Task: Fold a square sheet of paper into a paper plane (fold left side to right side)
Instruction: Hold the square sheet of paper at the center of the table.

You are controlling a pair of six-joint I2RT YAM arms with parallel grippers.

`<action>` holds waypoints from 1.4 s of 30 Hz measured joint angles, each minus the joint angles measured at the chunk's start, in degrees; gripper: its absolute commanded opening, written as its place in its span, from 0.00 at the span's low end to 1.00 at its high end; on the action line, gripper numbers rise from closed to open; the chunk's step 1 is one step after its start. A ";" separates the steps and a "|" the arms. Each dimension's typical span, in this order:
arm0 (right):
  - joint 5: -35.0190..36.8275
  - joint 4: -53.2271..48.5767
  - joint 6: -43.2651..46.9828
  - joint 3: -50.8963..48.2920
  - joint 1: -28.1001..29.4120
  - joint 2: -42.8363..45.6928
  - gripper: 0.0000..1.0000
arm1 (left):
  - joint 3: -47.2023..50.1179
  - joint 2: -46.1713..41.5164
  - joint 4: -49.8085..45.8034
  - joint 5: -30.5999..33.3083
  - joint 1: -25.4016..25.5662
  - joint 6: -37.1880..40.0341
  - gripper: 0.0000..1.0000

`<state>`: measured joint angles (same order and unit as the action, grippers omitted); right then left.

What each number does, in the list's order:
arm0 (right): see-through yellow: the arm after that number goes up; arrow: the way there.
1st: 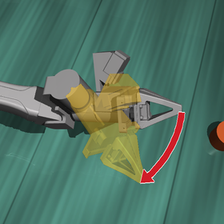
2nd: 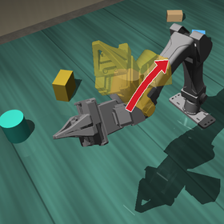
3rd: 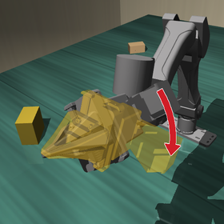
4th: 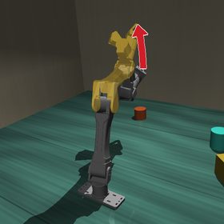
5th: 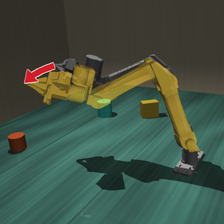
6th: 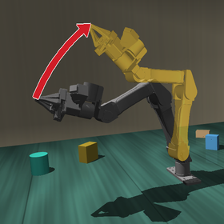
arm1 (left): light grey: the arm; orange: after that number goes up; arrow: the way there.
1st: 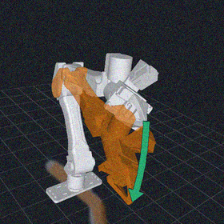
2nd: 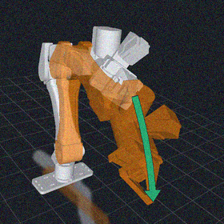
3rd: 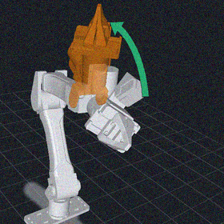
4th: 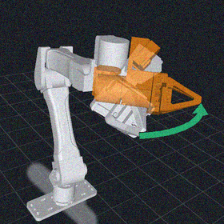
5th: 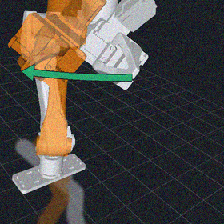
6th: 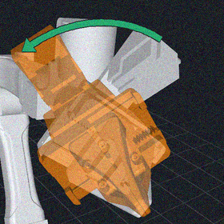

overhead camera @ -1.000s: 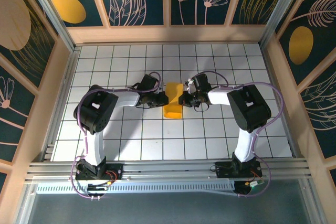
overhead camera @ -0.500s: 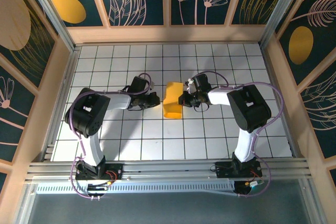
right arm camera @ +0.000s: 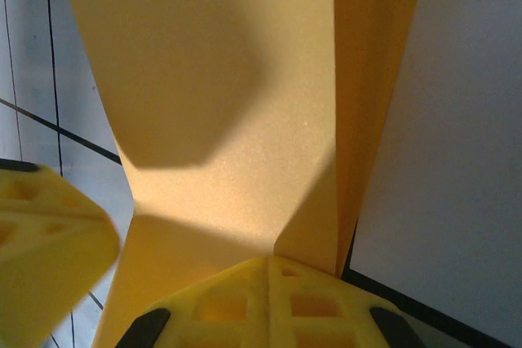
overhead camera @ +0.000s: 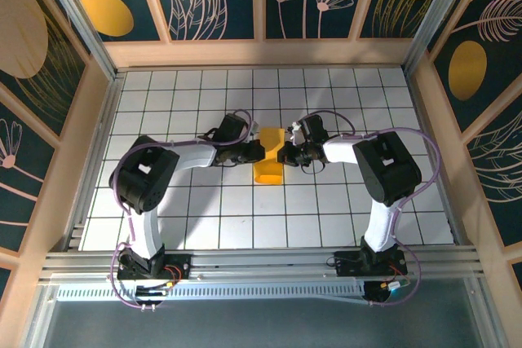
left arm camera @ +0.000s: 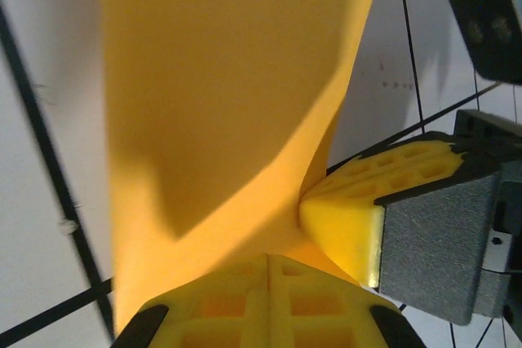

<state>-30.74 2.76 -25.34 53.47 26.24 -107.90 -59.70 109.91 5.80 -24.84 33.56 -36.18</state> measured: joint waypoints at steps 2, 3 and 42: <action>0.00 0.00 0.00 0.00 0.00 0.00 0.00 | -0.28 1.18 -0.11 0.02 0.15 0.20 0.04; 0.00 0.00 0.00 0.00 0.00 0.00 0.00 | -0.31 1.64 -0.35 0.04 0.13 0.24 0.04; -3.02 4.74 -3.28 7.26 1.53 -6.43 0.00 | -0.63 3.21 -1.05 0.26 0.07 1.11 0.04</action>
<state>-33.76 7.51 -28.62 60.73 27.77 -114.32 -60.34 113.12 4.75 -24.58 33.63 -35.07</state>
